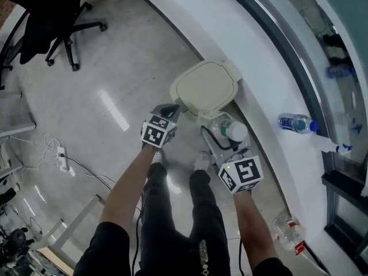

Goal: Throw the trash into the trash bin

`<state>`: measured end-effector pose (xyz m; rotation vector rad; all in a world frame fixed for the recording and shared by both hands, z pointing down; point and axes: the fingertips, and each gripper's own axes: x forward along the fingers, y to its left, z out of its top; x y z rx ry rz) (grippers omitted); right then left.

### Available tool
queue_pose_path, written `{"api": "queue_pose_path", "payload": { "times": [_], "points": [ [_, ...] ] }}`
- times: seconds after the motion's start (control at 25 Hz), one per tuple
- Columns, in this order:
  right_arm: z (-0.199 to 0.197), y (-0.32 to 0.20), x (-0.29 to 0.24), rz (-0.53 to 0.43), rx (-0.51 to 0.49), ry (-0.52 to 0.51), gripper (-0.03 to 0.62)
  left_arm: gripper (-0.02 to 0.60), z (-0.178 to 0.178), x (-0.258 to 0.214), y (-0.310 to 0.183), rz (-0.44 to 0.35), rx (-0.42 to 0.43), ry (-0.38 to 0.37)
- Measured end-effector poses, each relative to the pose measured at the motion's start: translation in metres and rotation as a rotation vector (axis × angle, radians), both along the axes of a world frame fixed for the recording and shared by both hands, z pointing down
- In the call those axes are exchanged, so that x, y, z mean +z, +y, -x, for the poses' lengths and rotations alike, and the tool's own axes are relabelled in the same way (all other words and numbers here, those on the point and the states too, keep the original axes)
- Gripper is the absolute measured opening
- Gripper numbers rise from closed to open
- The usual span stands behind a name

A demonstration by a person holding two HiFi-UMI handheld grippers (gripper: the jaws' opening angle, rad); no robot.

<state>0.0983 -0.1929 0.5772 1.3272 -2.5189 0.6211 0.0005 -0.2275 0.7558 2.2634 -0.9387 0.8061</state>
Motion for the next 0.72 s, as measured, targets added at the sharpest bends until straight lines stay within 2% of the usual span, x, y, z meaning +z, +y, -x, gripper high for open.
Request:
{"api": "queue_pose_path", "payload": {
  "times": [0.32,0.52,0.72],
  "points": [
    [-0.003,-0.001,0.021,0.018,0.035,-0.043,0.305,0.006,-0.008,0.05,-0.005,0.022,0.073,-0.06],
    [-0.003,-0.005,0.019,-0.007,0.042,-0.034,0.305,0.005,-0.008,0.058,-0.008,-0.007,0.119,-0.08],
    [0.007,0.004,0.018,-0.002,0.052,-0.034,0.305,0.005,-0.007,0.059,-0.007,0.014,0.096,-0.029]
  ]
}}
